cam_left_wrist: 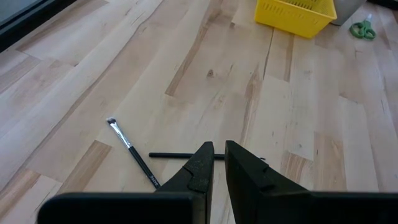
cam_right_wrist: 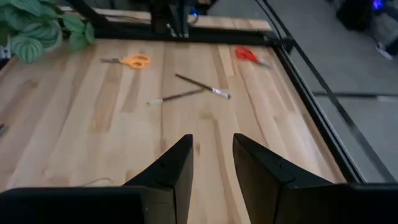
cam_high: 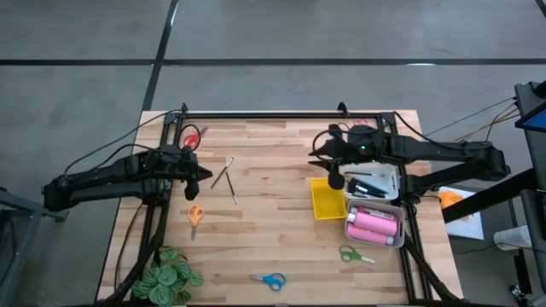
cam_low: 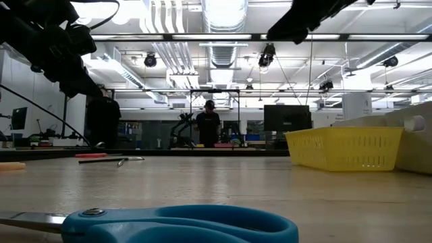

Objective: Pick & Place Paint Supplies
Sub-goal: Put the black paint brush into the white bin

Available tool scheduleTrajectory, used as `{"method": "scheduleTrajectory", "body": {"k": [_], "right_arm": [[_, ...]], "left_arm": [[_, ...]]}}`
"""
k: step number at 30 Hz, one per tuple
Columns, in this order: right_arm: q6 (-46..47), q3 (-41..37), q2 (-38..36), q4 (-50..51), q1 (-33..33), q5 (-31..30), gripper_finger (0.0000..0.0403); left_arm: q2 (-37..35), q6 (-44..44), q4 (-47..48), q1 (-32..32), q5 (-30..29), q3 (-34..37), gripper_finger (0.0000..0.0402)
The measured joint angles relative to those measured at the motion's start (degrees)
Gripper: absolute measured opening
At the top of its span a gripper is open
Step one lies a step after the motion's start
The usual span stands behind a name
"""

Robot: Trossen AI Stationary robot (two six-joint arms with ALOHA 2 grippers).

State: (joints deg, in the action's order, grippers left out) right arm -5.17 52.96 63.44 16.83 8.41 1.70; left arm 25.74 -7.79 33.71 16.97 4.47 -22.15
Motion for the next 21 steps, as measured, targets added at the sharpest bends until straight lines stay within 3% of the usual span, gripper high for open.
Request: {"method": "scheduleTrajectory", "body": {"k": [10, 21], "right_arm": [[-0.6, -4.2, 4.6, -17.8, 6.5, 14.0, 0.0112], [-0.4, -5.2, 4.9, -20.6, 7.0, 14.9, 0.0112]], "left_arm": [[0.0, 0.0, 0.0, 0.0, 0.0, 0.0, 0.0042], [0.0, 0.0, 0.0, 0.0, 0.0, 0.0, 0.0042]]}}
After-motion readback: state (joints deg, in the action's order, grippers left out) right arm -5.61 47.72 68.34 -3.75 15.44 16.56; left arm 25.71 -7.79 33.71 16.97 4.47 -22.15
